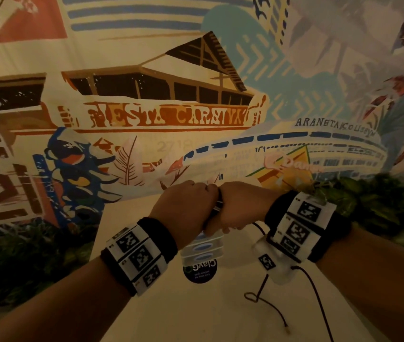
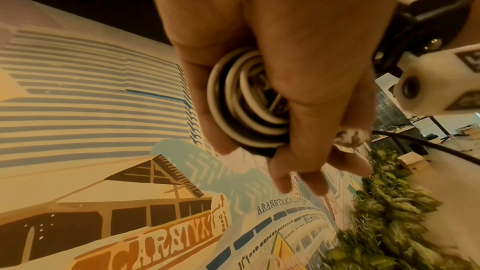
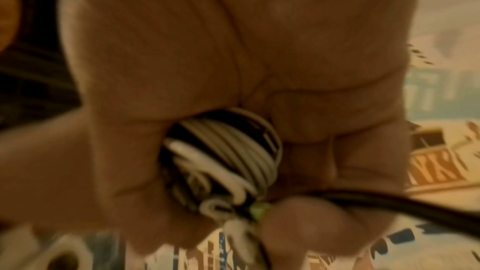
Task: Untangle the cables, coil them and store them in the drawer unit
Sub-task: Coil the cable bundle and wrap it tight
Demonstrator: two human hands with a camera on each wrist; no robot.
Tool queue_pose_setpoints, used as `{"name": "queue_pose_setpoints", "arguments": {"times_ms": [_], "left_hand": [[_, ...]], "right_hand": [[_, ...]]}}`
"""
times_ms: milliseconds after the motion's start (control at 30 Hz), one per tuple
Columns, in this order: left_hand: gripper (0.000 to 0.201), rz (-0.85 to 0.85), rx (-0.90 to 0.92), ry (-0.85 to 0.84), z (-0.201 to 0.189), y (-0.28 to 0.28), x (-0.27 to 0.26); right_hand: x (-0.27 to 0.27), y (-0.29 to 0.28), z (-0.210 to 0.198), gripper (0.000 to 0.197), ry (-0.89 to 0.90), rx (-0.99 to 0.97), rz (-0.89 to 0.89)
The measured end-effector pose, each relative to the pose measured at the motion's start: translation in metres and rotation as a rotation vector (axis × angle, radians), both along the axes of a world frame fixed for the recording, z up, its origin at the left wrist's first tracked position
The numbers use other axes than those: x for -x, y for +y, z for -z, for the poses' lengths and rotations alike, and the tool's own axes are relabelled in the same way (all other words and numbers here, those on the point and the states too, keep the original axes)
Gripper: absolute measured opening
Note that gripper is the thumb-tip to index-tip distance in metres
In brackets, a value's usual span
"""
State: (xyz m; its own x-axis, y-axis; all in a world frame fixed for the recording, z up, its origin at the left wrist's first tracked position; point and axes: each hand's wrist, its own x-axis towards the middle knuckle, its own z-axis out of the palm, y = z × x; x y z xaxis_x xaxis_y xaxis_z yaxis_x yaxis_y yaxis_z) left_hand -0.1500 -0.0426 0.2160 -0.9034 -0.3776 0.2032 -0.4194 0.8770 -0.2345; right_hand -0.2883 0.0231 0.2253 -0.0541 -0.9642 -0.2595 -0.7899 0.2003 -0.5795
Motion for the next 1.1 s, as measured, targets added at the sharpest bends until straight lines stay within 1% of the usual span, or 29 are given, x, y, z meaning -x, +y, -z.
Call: {"name": "queue_pose_setpoints", "arguments": {"times_ms": [67, 133, 200, 267, 333, 367, 433, 467, 533, 600, 667, 733, 767, 800, 867, 900, 967, 1033, 1067, 1100], "left_hand": [[0.025, -0.009, 0.003, 0.022, 0.0, -0.001, -0.001], [0.03, -0.015, -0.022, 0.055, 0.0, -0.002, -0.003], [0.048, 0.005, -0.112, 0.142, 0.0, -0.003, -0.006], [0.071, 0.054, -0.205, 0.246, -0.002, -0.007, -0.011], [0.089, 0.092, -0.31, 0.338, -0.005, -0.016, -0.019], [0.098, 0.1, -0.412, 0.39, -0.007, -0.021, -0.024], [0.116, 0.084, -0.723, 0.523, -0.008, -0.032, -0.034], [0.119, 0.07, -0.872, 0.584, -0.006, -0.035, -0.038], [0.111, 0.081, -1.099, 0.625, -0.002, -0.037, -0.04], [0.099, 0.174, -1.246, 0.594, 0.002, -0.033, -0.036], [0.088, 0.272, -1.372, 0.575, 0.0, -0.024, -0.032], [0.067, 0.344, -1.445, 0.574, -0.01, -0.014, -0.028], [0.057, 0.381, -1.46, 0.563, -0.016, -0.008, -0.026], [0.049, 0.425, -1.48, 0.545, -0.021, -0.002, -0.025], [0.037, 0.498, -1.521, 0.556, -0.027, 0.003, -0.023], [0.037, 0.521, -1.529, 0.587, -0.028, 0.004, -0.022], [0.034, 0.554, -1.548, 0.641, -0.028, 0.004, -0.02], [0.029, 0.564, -1.552, 0.671, -0.027, 0.002, -0.018], [0.027, 0.553, -1.542, 0.682, -0.027, 0.0, -0.018], [0.028, 0.53, -1.525, 0.684, -0.027, -0.002, -0.018]], "right_hand": [[-0.003, 0.0, 0.005, 0.013, 0.037, 0.089, 0.01], [-0.003, 0.0, 0.006, 0.018, 0.043, 0.108, 0.001], [-0.001, 0.002, 0.005, 0.019, 0.039, 0.107, -0.007], [0.003, 0.004, 0.005, 0.014, -0.077, 0.118, 0.023], [0.01, 0.006, 0.005, 0.014, -0.203, 0.157, 0.08], [0.015, 0.008, 0.004, 0.014, -0.248, 0.174, 0.109], [0.021, 0.013, 0.003, 0.014, -0.381, 0.194, 0.147], [0.022, 0.015, 0.002, 0.015, -0.473, 0.207, 0.15], [0.02, 0.018, 0.003, 0.022, -0.67, 0.225, 0.121], [0.013, 0.018, 0.005, 0.033, -0.842, 0.218, 0.055], [0.003, 0.017, 0.006, 0.029, -0.99, 0.197, -0.031], [-0.007, 0.015, 0.007, 0.023, -1.134, 0.165, -0.134], [-0.012, 0.013, 0.009, 0.023, -1.198, 0.154, -0.175], [-0.015, 0.012, 0.01, 0.027, -1.248, 0.149, -0.215], [-0.018, 0.011, 0.007, 0.036, -1.291, 0.133, -0.292], [-0.018, 0.011, 0.005, 0.036, -1.292, 0.125, -0.321], [-0.015, 0.012, 0.001, 0.039, -1.261, 0.102, -0.349], [-0.014, 0.014, -0.002, 0.046, -1.192, 0.11, -0.328], [-0.013, 0.015, -0.001, 0.044, -1.153, 0.112, -0.314], [-0.013, 0.015, 0.0, 0.034, -1.115, 0.109, -0.293]]}}
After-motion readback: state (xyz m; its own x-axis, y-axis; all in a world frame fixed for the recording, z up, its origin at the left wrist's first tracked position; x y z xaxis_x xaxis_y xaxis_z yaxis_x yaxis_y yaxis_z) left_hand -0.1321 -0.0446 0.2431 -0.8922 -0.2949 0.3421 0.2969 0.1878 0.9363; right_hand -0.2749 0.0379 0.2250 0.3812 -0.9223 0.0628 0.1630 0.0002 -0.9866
